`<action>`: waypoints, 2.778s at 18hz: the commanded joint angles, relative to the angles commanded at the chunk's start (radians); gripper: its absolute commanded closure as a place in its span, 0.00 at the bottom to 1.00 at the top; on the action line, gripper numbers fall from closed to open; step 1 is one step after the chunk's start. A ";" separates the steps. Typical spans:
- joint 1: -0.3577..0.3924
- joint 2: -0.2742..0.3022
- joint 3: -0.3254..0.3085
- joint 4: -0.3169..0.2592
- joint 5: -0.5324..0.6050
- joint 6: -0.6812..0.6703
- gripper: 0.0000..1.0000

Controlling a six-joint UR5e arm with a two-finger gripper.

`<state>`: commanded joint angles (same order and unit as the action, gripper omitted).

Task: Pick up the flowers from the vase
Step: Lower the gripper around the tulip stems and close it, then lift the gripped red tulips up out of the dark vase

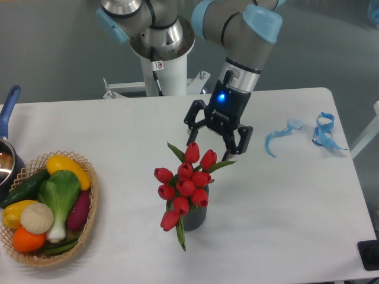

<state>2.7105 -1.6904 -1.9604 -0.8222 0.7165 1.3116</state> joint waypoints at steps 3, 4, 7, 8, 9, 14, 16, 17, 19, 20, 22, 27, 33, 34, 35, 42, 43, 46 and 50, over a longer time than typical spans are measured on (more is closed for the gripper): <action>-0.003 -0.029 0.005 0.014 -0.003 0.000 0.00; -0.005 -0.040 0.011 0.017 -0.006 -0.002 0.00; -0.012 -0.074 0.029 0.020 -0.006 0.000 0.00; -0.012 -0.080 0.038 0.021 -0.008 -0.002 0.00; -0.012 -0.086 0.047 0.021 -0.008 -0.003 0.00; -0.018 -0.112 0.078 0.021 -0.009 -0.005 0.00; -0.028 -0.129 0.090 0.021 -0.008 -0.005 0.00; -0.037 -0.141 0.109 0.021 -0.008 -0.005 0.00; -0.051 -0.161 0.118 0.021 -0.006 0.000 0.00; -0.061 -0.163 0.123 0.031 -0.006 -0.002 0.00; -0.067 -0.167 0.130 0.035 -0.006 -0.003 0.00; -0.071 -0.179 0.143 0.041 -0.006 -0.003 0.14; -0.066 -0.173 0.147 0.041 -0.017 -0.015 0.69; -0.063 -0.173 0.147 0.041 -0.028 -0.028 0.69; -0.061 -0.170 0.147 0.041 -0.046 -0.037 0.69; -0.040 -0.154 0.181 0.035 -0.106 -0.140 0.70; -0.040 -0.140 0.183 0.032 -0.115 -0.144 0.70; -0.022 -0.100 0.184 0.026 -0.138 -0.189 0.70; -0.031 -0.058 0.184 0.028 -0.201 -0.273 0.70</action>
<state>2.6799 -1.7489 -1.7764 -0.7946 0.5155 1.0387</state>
